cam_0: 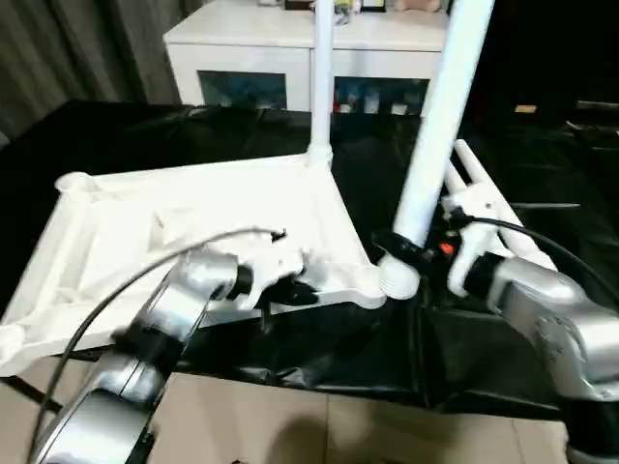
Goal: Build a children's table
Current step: Pick table leg
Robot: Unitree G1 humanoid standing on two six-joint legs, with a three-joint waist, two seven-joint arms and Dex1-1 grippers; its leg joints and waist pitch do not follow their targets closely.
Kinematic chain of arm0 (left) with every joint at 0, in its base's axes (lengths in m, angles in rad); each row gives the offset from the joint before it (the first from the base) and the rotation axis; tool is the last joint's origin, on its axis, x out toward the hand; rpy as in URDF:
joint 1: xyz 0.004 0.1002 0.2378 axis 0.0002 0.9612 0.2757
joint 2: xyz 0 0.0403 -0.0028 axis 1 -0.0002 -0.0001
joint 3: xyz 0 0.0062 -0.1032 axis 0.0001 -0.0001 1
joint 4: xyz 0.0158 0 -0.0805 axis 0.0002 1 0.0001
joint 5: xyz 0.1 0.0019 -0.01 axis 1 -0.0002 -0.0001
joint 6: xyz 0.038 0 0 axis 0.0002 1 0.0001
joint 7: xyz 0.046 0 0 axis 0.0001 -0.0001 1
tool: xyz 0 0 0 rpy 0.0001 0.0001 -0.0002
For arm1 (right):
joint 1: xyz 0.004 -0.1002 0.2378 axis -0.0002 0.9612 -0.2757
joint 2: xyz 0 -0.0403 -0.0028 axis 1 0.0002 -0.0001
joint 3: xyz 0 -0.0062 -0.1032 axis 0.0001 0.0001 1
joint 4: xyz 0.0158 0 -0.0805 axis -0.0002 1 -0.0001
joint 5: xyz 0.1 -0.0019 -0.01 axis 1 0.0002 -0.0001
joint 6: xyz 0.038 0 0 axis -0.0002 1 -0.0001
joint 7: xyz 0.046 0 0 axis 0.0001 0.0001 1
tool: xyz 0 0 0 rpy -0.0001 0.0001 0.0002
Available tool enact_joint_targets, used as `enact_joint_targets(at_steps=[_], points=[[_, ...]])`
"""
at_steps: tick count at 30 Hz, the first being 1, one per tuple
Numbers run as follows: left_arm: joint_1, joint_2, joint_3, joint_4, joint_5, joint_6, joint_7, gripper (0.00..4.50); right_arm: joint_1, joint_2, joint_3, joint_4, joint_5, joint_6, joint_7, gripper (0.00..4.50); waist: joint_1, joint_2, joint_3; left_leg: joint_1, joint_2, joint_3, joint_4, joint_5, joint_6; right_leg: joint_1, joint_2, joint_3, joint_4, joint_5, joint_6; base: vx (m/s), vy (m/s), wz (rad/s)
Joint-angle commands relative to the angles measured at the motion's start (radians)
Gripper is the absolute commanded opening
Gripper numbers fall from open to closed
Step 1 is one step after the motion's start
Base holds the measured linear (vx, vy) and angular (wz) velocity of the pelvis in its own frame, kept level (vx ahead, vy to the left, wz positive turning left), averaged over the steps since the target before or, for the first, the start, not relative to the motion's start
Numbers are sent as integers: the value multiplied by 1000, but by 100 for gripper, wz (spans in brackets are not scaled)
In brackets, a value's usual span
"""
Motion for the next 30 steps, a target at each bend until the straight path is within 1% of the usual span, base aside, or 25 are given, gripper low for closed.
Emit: enact_joint_targets(at_steps=[1,2,3,4,5,6,8,9,10,11,12,13,14,15,18,20,22,23,24,25,26,27,29,30], points=[[31,16,-42,-15,49,-22,17,0,-27,-2,-2,10,-6,-18,0,184,3,-14,-50,22,60,-46,-86,-480,-27,5,-66,36,-101,-628,-81,0,0,0],[41,23,-45,-41,59,-23,31,0,-30,-3,-1,13,-6,-19,1,184,4,-13,-55,17,63,-47,-87,-461,-29,9,-66,40,-93,-575,-92,0,0,0],[46,26,-46,-54,62,-20,36,44,-31,-3,-1,14,-5,-19,2,184,4,-14,-56,14,64,-46,-89,-448,-27,10,-65,41,-90,-545,-100,0,0,0],[57,18,-30,-93,26,27,30,44,-33,-6,-6,15,-2,-17,5,184,6,-15,-57,11,64,-39,-89,-419,-22,9,-62,46,-81,-465,-132,0,0,0],[58,18,-31,-100,16,40,15,55,-34,-8,-7,16,-2,-17,6,184,7,-16,-58,9,64,-38,-88,-409,-20,10,-62,46,-78,-447,-139,0,0,0],[58,18,-31,-104,11,47,8,55,-34,-8,-8,16,-2,-16,6,184,8,-15,-58,8,63,-36,-88,-401,-18,11,-62,47,-77,-435,-146,0,0,0],[61,23,-40,-113,28,27,24,79,-35,-13,-10,20,-4,-19,9,184,9,-16,-57,6,62,-33,-87,-383,-11,12,-61,48,-75,-413,-157,0,0,0],[55,20,-45,-98,36,25,26,79,-38,-13,-11,28,-6,-22,8,184,10,-17,-58,7,62,-31,-85,-376,-8,13,-61,49,-75,-401,-160,0,0,0],[48,20,-49,-82,47,11,34,95,-39,-14,-11,30,-6,-23,9,184,12,-13,-59,6,62,-30,-84,-358,-5,15,-60,50,-71,-375,-168,0,0,0],[37,18,-50,-59,53,5,40,96,-41,-14,-12,31,-5,-26,11,184,11,-15,-60,6,61,-30,-84,-353,-3,15,-58,49,-71,-367,-169,0,0,0],[32,17,-51,-47,57,4,43,95,-43,-12,-12,33,-4,-27,11,184,13,-15,-61,5,62,-30,-84,-348,-2,18,-60,50,-70,-357,-171,0,0,0],[27,20,-56,-35,64,0,44,95,-45,-11,-12,35,-5,-28,10,184,14,-15,-61,7,62,-28,-83,-341,-1,17,-59,50,-69,-343,-177,0,0,0],[24,24,-61,-30,66,2,40,95,-48,-10,-12,38,-5,-31,10,184,15,-15,-61,9,62,-27,-83,-340,0,16,-58,51,-69,-340,-179,0,0,0],[21,27,-66,-27,67,8,36,95,-52,-8,-13,41,-5,-33,12,184,17,-12,-60,9,63,-27,-84,-343,-3,17,-59,51,-70,-340,-181,0,0,0],[14,24,-65,-18,63,30,37,60,-60,-4,-13,47,2,-40,22,184,21,-13,-59,11,63,-26,-83,-351,-8,17,-60,51,-71,-363,-178,0,0,0],[11,23,-63,-5,57,30,31,48,-64,-1,-10,53,11,-46,35,184,22,-14,-58,10,62,-28,-84,-365,-11,18,-60,49,-74,-402,-165,0,0,0],[9,20,-57,3,43,31,22,23,-70,6,-14,67,25,-53,50,184,20,-14,-56,11,61,-30,-85,-379,-15,16,-60,48,-78,-429,-154,0,0,0],[8,18,-55,5,40,32,21,15,-72,7,-16,71,28,-54,53,184,18,-20,-57,12,61,-29,-84,-384,-15,15,-61,48,-79,-438,-154,0,0,0],[7,15,-51,7,33,33,20,11,-76,11,-20,78,35,-55,58,184,19,-17,-56,13,62,-31,-84,-387,-15,15,-62,47,-79,-446,-155,0,0,0],[8,14,-49,5,21,32,8,5,-84,12,-22,95,42,-57,70,184,16,-24,-56,13,61,-29,-83,-386,-12,14,-61,47,-81,-455,-153,0,0,0],[9,11,-44,2,9,33,-1,2,-93,12,-22,112,49,-57,85,184,17,-21,-56,13,61,-31,-83,-386,-12,14,-62,47,-78,-457,-154,0,0,0],[13,10,-41,-8,-5,45,-11,0,-109,11,-14,150,46,-67,103,184,15,-23,-56,12,62,-30,-82,-381,-10,13,-62,47,-80,-457,-155,0,0,0],[12,11,-45,-11,-7,50,-15,0,-121,8,-4,183,34,-81,116,184,12,-29,-57,11,62,-28,-81,-364,-4,13,-63,48,-79,-451,-160,0,0,0],[13,12,-49,-11,-4,48,-14,0,-128,9,0,203,26,-91,121,184,14,-26,-57,11,62,-27,-80,-358,-3,13,-64,49,-78,-448,-161,0,0,0]])
